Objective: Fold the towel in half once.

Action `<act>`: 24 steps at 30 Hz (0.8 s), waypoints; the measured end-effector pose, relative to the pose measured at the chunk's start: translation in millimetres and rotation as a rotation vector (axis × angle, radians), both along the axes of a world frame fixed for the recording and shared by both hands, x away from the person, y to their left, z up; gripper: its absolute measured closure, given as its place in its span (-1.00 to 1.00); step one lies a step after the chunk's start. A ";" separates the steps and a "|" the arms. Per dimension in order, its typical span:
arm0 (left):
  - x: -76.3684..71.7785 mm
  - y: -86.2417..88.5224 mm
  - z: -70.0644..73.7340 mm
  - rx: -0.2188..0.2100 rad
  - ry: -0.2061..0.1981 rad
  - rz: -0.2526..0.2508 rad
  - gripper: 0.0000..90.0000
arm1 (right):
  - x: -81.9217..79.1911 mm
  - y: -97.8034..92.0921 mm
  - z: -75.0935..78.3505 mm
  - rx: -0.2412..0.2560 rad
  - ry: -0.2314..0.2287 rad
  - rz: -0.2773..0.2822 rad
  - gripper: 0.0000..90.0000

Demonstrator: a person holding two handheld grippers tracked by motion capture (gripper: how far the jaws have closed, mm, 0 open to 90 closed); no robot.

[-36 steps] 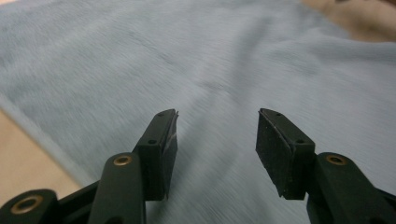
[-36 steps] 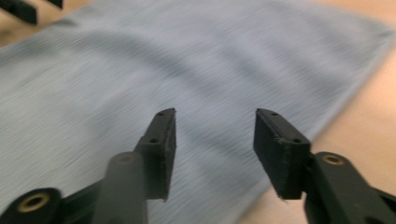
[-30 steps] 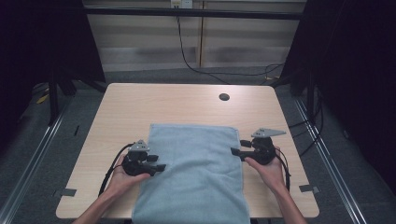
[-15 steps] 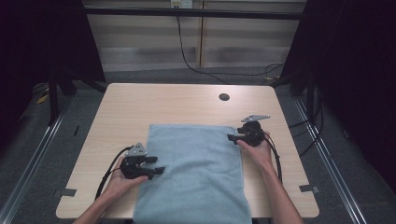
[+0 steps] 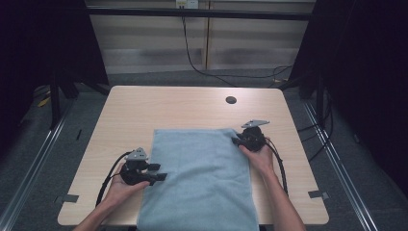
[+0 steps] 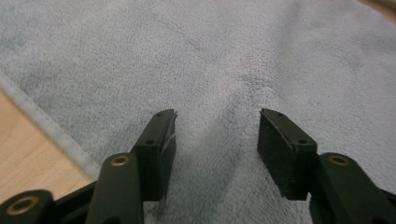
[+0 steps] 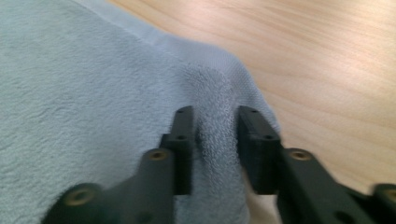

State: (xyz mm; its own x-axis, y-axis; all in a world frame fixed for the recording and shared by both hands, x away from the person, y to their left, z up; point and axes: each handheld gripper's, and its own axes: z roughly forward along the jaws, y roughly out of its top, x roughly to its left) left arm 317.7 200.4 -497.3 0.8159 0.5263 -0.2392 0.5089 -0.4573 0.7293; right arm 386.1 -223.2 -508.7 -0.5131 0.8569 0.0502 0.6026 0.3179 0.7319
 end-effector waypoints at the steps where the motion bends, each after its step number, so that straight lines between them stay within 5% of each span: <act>1: 3.6 0.9 1.9 -0.002 -0.008 0.010 -0.01 | -1.2 -0.2 0.2 0.013 0.009 0.006 0.79; 5: 26.2 4.6 9.9 -0.031 -0.026 0.052 -0.02 | -5.4 0.4 0.3 0.034 0.023 0.018 0.89; 8: 45.3 5.4 14.1 -0.013 -0.082 0.100 0.01 | -13.6 3.5 1.0 0.028 0.025 0.047 0.90; 11: 65.7 3.6 9.1 -0.004 -0.087 0.153 0.02 | -24.2 5.3 0.6 0.047 0.029 0.076 0.90; 15: 86.7 -6.0 0.6 0.040 -0.099 0.163 -0.02 | -28.9 4.7 0.5 0.054 0.030 0.079 0.90; 20: 97.8 -7.2 -0.5 0.052 -0.104 0.205 -0.11 | -29.6 3.7 -0.4 0.063 0.028 0.076 0.89; 22: 98.7 -8.2 -6.5 0.040 -0.076 0.206 -0.12 | -29.4 3.7 -0.3 0.060 0.028 0.081 0.89; 24: 97.0 -13.4 -10.9 0.106 -0.131 0.190 -0.08 | -29.1 3.3 -0.4 0.065 0.029 0.080 0.89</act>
